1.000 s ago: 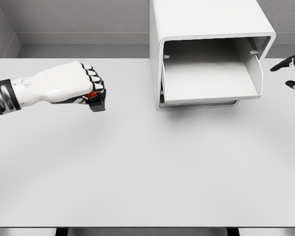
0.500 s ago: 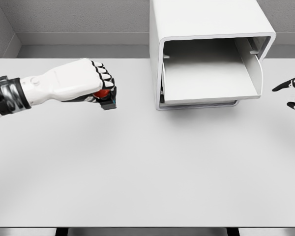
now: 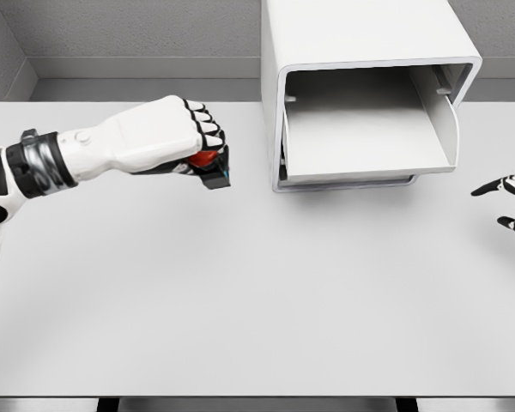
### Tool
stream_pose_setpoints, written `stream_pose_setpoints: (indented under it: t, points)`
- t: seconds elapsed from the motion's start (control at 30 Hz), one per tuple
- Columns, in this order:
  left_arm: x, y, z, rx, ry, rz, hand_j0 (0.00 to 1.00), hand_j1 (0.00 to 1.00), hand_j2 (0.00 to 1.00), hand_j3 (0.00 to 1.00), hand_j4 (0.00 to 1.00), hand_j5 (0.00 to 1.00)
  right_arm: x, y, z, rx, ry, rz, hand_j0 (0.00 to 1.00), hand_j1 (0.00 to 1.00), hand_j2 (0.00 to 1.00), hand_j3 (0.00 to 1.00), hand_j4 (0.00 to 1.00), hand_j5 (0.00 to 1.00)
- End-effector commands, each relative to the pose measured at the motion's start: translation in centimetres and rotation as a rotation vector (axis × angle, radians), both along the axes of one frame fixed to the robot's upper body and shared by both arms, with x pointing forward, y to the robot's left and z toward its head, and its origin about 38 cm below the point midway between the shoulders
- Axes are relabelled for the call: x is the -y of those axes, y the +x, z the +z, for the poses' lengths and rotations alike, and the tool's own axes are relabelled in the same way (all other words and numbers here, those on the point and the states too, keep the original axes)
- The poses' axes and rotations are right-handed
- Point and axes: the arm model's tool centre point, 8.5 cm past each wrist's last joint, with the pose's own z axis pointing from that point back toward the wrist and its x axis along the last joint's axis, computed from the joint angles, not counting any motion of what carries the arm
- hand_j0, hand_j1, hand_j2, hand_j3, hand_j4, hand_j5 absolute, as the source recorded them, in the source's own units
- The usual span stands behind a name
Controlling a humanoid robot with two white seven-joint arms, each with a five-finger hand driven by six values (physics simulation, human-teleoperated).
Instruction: Slide open multi-storey tabletop storage cabinets and put open load switch and slide close multi-storey tabletop storage cabinets
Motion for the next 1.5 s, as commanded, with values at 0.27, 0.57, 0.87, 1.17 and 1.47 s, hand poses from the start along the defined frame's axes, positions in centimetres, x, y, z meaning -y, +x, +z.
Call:
stream_pose_setpoints:
  t: [0.27,0.57,0.87,1.17,1.47]
  points:
    - [1.7,0.0,0.5,0.005,-0.051,-0.033,0.4,0.4,0.4,0.4,0.4,0.4,-1.1,-0.4,-2.0,-0.019,-0.01,0.004,0.69,0.69,0.69,0.69,0.69,0.69]
    - [3.6,0.0,1.0,0.019,-0.095,-0.067,0.4,0.4,0.4,0.4,0.4,0.4,-1.9,-0.4,-2.9,-0.018,0.011,0.007,0.69,0.69,0.69,0.69,0.69,0.69]
    - [5.2,-0.1,1.3,0.034,-0.116,-0.084,0.4,0.4,0.4,0.4,0.4,0.4,-2.5,-0.5,-2.7,-0.01,0.012,0.023,0.7,0.7,0.7,0.7,0.7,0.7]
    - [7.0,0.0,1.2,0.039,-0.144,-0.094,0.4,0.4,0.4,0.4,0.4,0.4,-2.7,-0.4,-2.5,-0.004,0.014,0.029,0.7,0.7,0.7,0.7,0.7,0.7]
    - [10.0,-0.2,1.4,0.054,-0.161,-0.13,0.4,0.4,0.4,0.4,0.4,0.4,-2.8,-0.4,-2.6,-0.005,0.014,0.03,0.7,0.7,0.7,0.7,0.7,0.7]
